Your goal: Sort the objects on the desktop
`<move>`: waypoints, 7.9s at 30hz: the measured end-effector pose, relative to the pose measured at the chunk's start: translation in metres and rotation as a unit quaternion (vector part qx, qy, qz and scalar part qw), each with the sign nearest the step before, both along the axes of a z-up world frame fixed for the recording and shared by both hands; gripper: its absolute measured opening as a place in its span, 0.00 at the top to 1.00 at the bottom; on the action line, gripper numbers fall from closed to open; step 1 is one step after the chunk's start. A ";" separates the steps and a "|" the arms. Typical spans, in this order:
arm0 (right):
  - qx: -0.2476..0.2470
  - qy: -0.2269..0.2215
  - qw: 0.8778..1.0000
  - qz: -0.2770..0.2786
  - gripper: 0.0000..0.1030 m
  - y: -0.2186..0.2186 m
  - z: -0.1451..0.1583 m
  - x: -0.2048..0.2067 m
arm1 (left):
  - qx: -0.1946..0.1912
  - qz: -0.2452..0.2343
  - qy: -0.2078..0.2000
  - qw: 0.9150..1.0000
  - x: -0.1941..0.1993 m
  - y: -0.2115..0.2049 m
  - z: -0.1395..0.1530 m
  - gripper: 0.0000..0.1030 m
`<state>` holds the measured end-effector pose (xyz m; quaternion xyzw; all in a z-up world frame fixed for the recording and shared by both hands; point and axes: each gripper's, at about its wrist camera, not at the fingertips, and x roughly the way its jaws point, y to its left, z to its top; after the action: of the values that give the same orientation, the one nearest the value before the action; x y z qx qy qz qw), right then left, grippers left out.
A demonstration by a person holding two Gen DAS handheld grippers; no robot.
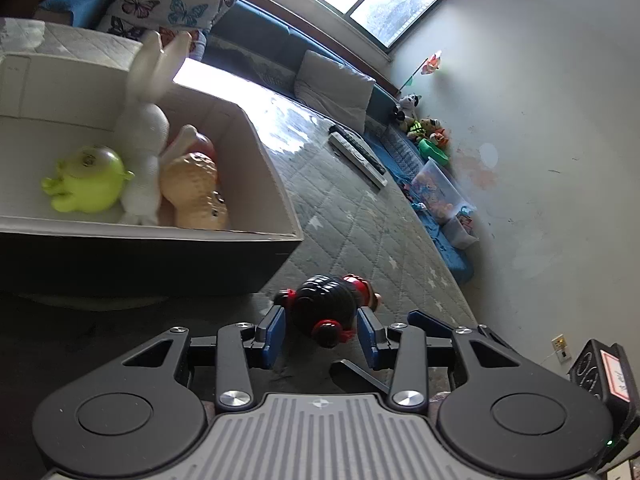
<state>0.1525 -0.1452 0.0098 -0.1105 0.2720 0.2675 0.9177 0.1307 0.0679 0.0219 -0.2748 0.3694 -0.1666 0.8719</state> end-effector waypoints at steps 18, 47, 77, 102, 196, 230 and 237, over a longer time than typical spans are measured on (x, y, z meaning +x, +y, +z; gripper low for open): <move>0.012 0.026 1.000 0.001 0.00 -0.009 -0.028 0.036 | 0.024 -0.029 -0.001 0.999 0.044 -0.033 -0.006 0.59; -0.005 0.018 0.999 0.049 0.03 -0.012 -0.033 0.023 | 0.018 -0.065 0.027 0.997 0.048 -0.033 -0.018 0.59; -0.013 -0.007 0.996 0.089 0.04 0.002 -0.019 0.012 | 0.062 -0.093 -0.003 0.994 0.020 -0.029 -0.002 0.59; 0.010 0.023 0.999 0.037 0.07 -0.022 -0.020 -0.013 | 0.013 -0.084 0.037 0.996 0.024 -0.017 -0.027 0.59; -0.082 -0.015 0.974 0.212 0.17 0.178 0.011 0.065 | -0.057 0.134 -0.022 0.989 0.020 0.147 -0.007 0.57; 0.040 0.049 0.997 0.044 0.00 0.114 -0.005 0.000 | 0.205 0.164 -0.074 0.962 -0.066 0.076 0.020 0.57; 0.053 0.072 0.996 0.019 0.00 0.110 -0.014 -0.003 | 0.225 0.174 -0.074 0.956 -0.079 0.068 0.019 0.57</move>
<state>0.1495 -0.0356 -0.0047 -0.0478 0.3207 0.3063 0.8950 0.0521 0.1360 0.0409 -0.1184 0.2781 0.0549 0.9517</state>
